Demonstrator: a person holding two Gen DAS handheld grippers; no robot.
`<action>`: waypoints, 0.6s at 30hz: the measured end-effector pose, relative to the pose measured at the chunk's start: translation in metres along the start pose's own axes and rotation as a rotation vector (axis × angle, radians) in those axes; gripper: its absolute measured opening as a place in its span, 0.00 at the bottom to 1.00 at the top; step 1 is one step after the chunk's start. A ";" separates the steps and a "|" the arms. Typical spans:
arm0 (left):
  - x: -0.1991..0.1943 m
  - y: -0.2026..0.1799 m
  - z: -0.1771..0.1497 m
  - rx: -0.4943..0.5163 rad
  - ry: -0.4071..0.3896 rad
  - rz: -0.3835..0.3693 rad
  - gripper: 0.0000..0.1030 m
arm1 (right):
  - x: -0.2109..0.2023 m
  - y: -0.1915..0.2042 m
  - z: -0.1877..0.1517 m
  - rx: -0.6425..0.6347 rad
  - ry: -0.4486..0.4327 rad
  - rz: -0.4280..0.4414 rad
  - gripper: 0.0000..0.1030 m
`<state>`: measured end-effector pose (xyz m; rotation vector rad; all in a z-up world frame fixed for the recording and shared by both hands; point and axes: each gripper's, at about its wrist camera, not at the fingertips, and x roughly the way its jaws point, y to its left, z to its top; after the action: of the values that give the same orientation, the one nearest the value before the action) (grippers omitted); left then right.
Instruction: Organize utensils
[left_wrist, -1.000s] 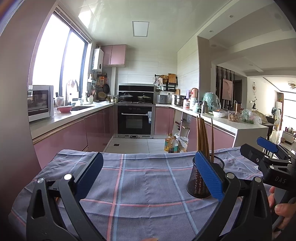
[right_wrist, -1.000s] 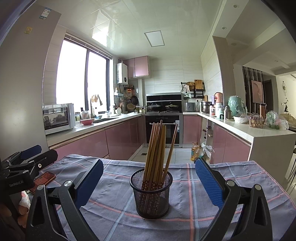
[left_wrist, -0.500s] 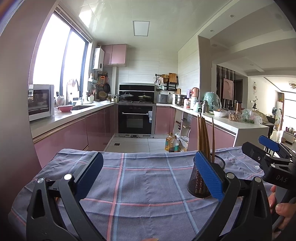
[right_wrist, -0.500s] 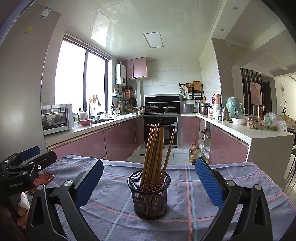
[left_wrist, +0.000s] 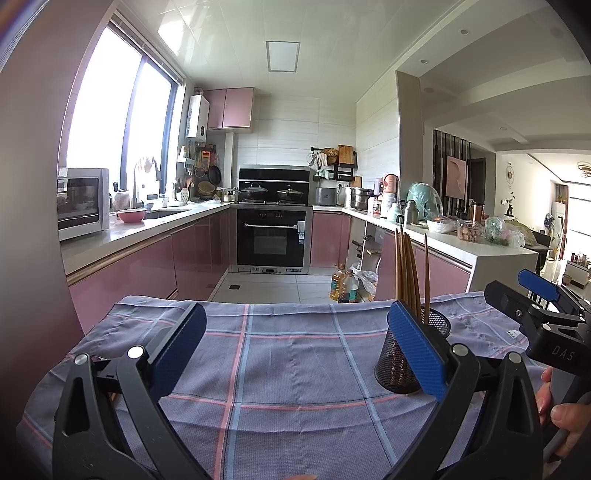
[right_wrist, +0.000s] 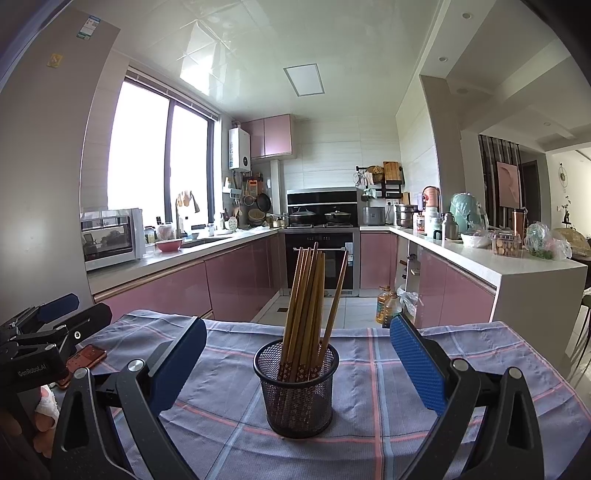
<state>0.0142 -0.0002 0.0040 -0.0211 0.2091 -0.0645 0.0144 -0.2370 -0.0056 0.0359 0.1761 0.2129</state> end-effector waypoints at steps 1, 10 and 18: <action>0.000 0.000 0.000 0.000 0.000 0.000 0.95 | 0.000 0.000 0.000 0.000 -0.001 0.001 0.93; 0.001 0.000 -0.002 0.001 0.004 0.005 0.95 | 0.002 0.001 0.000 0.001 0.004 0.001 0.93; 0.002 0.001 -0.002 -0.002 0.007 0.001 0.95 | 0.003 0.000 0.000 0.008 0.010 0.001 0.93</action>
<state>0.0155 0.0005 0.0019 -0.0224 0.2160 -0.0637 0.0175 -0.2366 -0.0064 0.0431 0.1867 0.2135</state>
